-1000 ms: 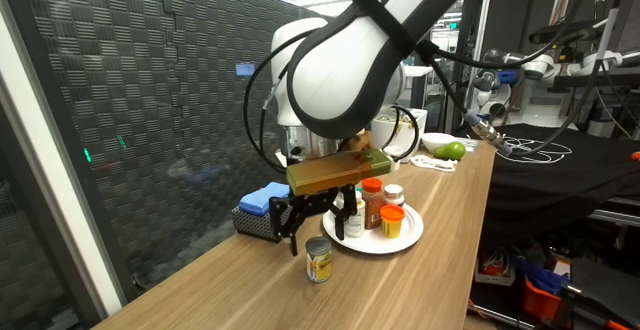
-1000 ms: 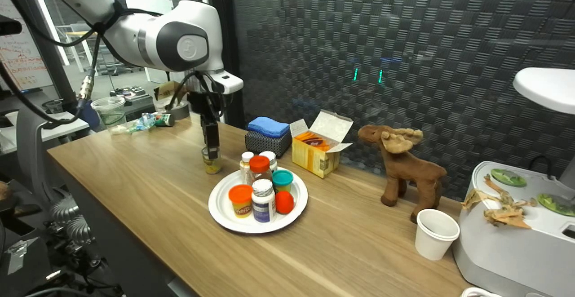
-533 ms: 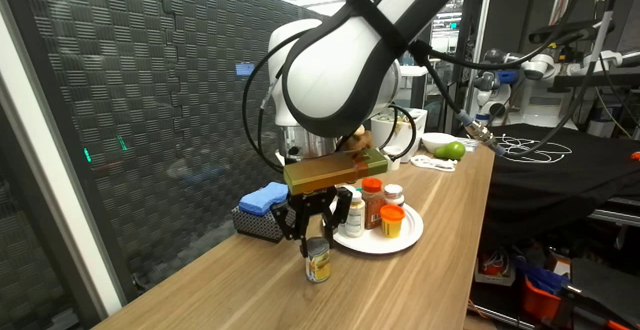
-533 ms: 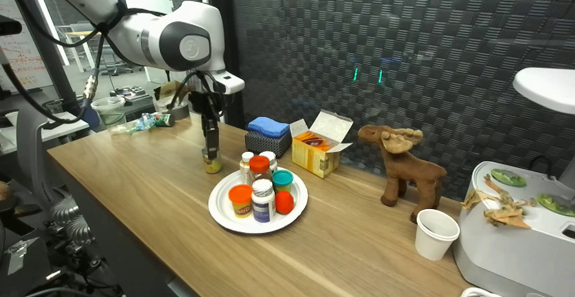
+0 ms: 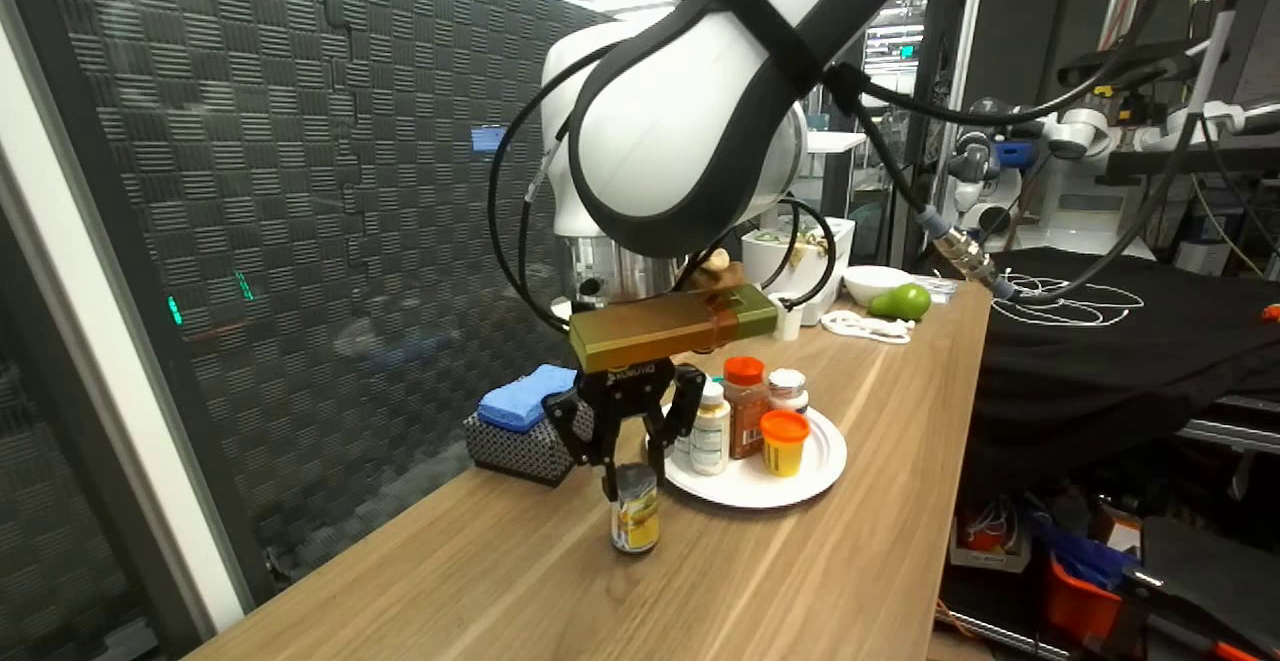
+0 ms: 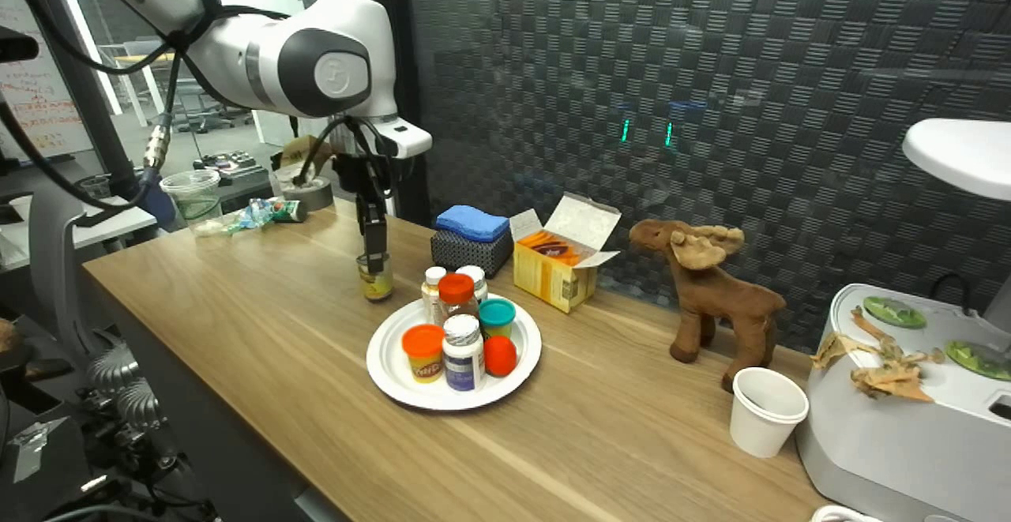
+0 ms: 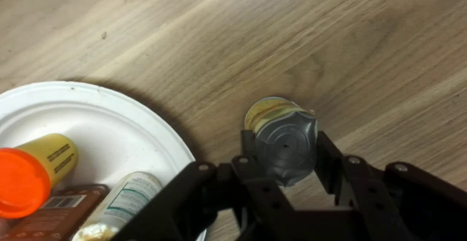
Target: Put the bottles and the orange plushie surrounding the white plate on the white plate
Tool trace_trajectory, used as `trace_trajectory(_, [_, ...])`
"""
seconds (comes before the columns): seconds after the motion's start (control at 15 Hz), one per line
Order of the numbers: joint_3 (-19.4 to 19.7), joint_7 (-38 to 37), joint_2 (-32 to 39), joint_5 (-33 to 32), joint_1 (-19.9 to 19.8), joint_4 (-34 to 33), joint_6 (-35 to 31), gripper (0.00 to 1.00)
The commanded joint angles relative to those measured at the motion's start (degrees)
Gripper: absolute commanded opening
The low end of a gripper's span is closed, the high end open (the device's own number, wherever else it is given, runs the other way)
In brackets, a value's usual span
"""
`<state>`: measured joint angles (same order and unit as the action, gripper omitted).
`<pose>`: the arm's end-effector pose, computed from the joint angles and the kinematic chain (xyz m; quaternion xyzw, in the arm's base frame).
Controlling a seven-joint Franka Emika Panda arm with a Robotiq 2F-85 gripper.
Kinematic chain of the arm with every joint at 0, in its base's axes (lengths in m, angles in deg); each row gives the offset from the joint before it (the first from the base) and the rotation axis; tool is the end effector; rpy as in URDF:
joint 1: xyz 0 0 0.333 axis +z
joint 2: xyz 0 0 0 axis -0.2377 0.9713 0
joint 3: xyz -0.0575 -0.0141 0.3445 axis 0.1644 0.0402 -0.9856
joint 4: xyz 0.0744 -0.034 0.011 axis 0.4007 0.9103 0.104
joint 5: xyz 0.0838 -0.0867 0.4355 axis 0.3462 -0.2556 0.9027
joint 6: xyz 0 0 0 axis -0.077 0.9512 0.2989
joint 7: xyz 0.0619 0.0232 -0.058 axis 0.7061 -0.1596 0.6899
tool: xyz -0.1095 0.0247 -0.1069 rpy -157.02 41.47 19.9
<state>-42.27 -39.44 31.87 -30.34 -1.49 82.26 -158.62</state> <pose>0.6242 0.1861 0.1987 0.9788 -0.2027 -0.0290 0.0017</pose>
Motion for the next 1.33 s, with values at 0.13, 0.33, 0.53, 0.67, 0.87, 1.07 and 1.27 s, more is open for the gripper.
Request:
trace_trajectory(0.13, [1.97,-2.18,-7.82,-0.31,0.13,6.37,-1.76,0.27])
trace_trajectory(0.33, [2.56,-2.33,-10.53,0.2,-0.98,9.93,-2.49,0.27])
trace_trajectory(0.53, [2.8,-1.84,-12.1,0.99,-2.47,13.01,-3.17,0.27])
trace_trajectory(0.67, [3.17,-2.05,-12.35,0.9,-3.36,14.14,-3.71,0.27])
trace_trajectory(0.87, [3.82,-2.68,-12.39,0.53,-4.4,14.97,-4.97,0.26])
trace_trajectory(1.07, [4.86,-4.79,-12.46,-0.71,-4.92,15.33,-7.39,0.26])
trace_trajectory(1.27, [5.54,-5.44,-12.48,-0.59,-5.39,15.41,-8.27,0.26])
